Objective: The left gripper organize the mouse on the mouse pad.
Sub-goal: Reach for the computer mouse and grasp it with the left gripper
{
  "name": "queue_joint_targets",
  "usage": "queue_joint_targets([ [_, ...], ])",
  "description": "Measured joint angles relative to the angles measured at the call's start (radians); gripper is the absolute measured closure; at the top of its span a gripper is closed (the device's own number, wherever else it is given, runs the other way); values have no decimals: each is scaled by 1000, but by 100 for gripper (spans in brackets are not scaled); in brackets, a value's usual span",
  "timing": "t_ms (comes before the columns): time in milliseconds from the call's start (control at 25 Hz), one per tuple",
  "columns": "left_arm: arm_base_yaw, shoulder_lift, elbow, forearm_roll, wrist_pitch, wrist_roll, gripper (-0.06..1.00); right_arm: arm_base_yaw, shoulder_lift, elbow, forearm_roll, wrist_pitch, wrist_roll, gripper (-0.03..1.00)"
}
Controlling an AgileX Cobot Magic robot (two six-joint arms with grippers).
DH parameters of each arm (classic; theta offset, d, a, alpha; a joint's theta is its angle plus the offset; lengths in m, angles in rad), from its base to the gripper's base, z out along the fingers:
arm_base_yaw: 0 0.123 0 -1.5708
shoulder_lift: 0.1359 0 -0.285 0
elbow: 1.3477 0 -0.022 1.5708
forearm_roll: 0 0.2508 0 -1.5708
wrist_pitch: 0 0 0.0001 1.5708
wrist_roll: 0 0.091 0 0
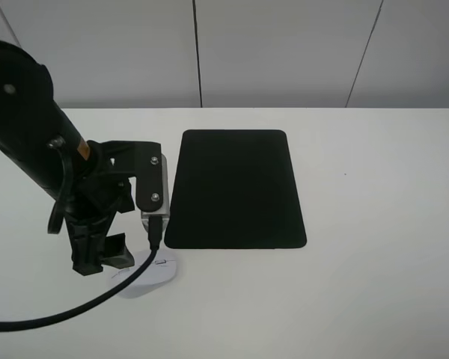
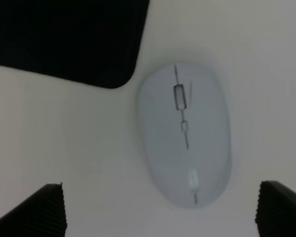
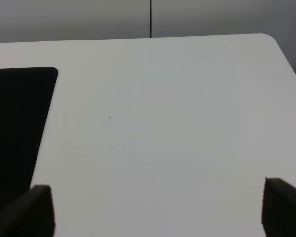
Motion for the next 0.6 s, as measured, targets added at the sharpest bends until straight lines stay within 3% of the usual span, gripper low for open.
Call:
queue_joint_targets([
  [280,-94,151,0,-1,-126,-147,16,0,0,0,0,0,0,14],
  [600,-109,207,-1,16,-136,-185,16,0,0,0,0,0,0,14],
])
